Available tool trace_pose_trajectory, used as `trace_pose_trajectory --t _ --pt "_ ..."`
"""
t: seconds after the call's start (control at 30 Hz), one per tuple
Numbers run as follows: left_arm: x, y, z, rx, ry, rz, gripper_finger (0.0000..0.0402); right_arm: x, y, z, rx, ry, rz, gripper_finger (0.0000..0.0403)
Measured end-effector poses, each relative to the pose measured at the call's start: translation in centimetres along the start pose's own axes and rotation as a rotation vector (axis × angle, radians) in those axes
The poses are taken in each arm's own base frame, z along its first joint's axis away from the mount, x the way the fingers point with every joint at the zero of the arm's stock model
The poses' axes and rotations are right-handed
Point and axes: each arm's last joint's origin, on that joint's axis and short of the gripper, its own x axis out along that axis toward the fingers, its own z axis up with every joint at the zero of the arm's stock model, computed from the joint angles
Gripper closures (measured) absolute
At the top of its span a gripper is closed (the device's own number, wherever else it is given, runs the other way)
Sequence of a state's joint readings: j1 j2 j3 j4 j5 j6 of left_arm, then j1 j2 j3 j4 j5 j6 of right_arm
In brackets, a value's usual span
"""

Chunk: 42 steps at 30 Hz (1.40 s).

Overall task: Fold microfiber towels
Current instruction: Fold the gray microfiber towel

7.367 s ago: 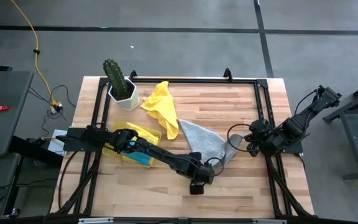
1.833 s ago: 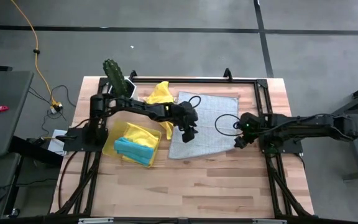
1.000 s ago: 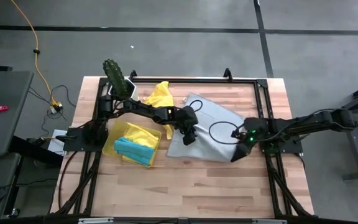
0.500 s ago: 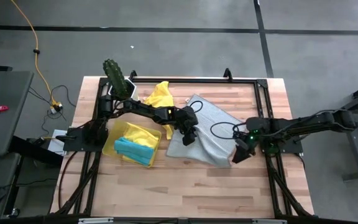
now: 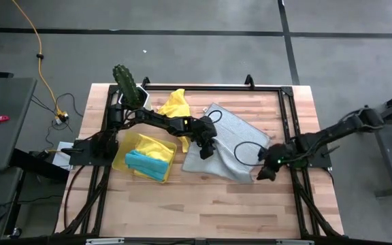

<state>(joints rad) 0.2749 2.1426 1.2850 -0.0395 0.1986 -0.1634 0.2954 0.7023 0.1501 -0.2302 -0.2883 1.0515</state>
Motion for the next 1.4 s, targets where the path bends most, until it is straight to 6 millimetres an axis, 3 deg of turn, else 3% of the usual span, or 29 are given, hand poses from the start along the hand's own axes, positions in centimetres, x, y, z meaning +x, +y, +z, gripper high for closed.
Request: trace_pose_trajectory --t 0.2,0.5,0.9,1.03,1.2,1.4 --pt "0.0 0.0 0.0 -0.001 0.0 0.0 0.0229 0.8 0.4 -1.3 -0.156 -0.045 -0.097 0.0226" --pt "0.0 0.0 0.0 -0.017 -0.002 0.0 0.0229 2.8 0.7 -2.3 -0.236 -0.11 -0.18 0.0226" --pt "0.0 0.0 0.1 -0.018 -0.01 -0.002 0.0229 6.0 4.1 -2.1 -0.38 -0.075 -0.474 0.0233" --pt "0.0 0.0 0.1 -0.017 -0.012 -0.002 0.0229 6.7 5.0 -2.4 -0.352 -0.072 -0.551 0.0278" --pt "0.0 0.0 0.1 -0.014 -0.013 -0.002 0.0229 7.2 6.6 -2.5 -0.205 -0.093 -0.517 0.0386" --pt "0.0 0.0 0.1 -0.014 -0.014 -0.003 0.0229 7.6 7.8 -3.2 0.044 0.098 -0.29 0.0396"
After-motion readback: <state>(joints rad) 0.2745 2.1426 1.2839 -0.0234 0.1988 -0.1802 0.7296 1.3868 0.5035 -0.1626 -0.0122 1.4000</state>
